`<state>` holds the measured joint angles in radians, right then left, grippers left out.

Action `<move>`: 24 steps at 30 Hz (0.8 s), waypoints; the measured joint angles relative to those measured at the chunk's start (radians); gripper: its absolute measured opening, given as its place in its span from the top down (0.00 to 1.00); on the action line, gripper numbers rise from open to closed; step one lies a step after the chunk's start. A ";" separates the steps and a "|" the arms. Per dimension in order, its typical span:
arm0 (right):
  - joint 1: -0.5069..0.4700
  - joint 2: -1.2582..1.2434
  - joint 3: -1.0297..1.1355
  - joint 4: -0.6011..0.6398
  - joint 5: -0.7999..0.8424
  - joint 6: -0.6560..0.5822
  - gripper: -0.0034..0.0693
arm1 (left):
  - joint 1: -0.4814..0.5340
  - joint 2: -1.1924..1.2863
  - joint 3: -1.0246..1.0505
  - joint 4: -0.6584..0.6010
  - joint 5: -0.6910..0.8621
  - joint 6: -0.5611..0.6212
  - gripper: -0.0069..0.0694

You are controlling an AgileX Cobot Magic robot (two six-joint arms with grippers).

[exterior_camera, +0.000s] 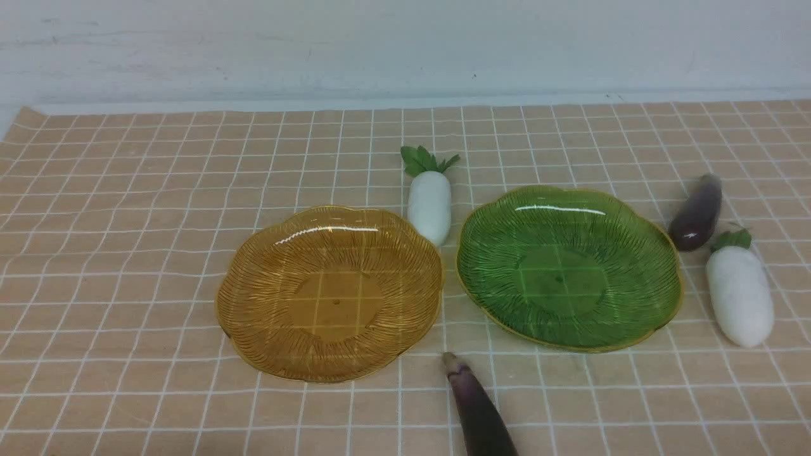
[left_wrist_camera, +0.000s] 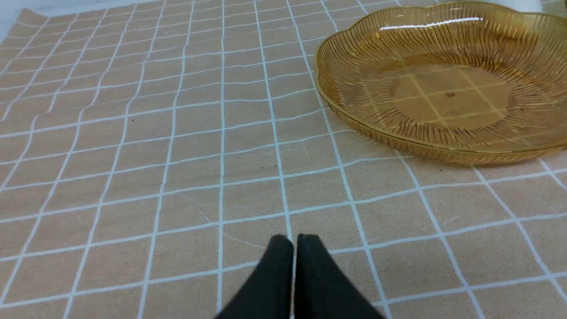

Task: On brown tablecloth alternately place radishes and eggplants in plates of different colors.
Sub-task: 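Pick up the eggplant and place it in the yellow plate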

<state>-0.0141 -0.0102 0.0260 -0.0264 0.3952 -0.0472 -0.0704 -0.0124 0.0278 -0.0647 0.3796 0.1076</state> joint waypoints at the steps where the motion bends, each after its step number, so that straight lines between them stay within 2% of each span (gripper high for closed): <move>1: 0.000 0.000 0.000 0.000 0.000 0.000 0.97 | 0.000 0.000 0.000 0.000 0.000 0.000 0.91; 21: 0.000 0.000 0.000 0.000 0.000 0.000 0.97 | 0.000 0.000 0.000 0.000 -0.001 0.000 0.91; 24: 0.000 0.000 0.000 0.000 0.000 0.000 0.97 | 0.000 0.000 0.000 -0.082 -0.046 -0.048 0.91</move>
<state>-0.0141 -0.0102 0.0260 -0.0264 0.3952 -0.0472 -0.0704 -0.0124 0.0278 -0.1467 0.3335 0.0596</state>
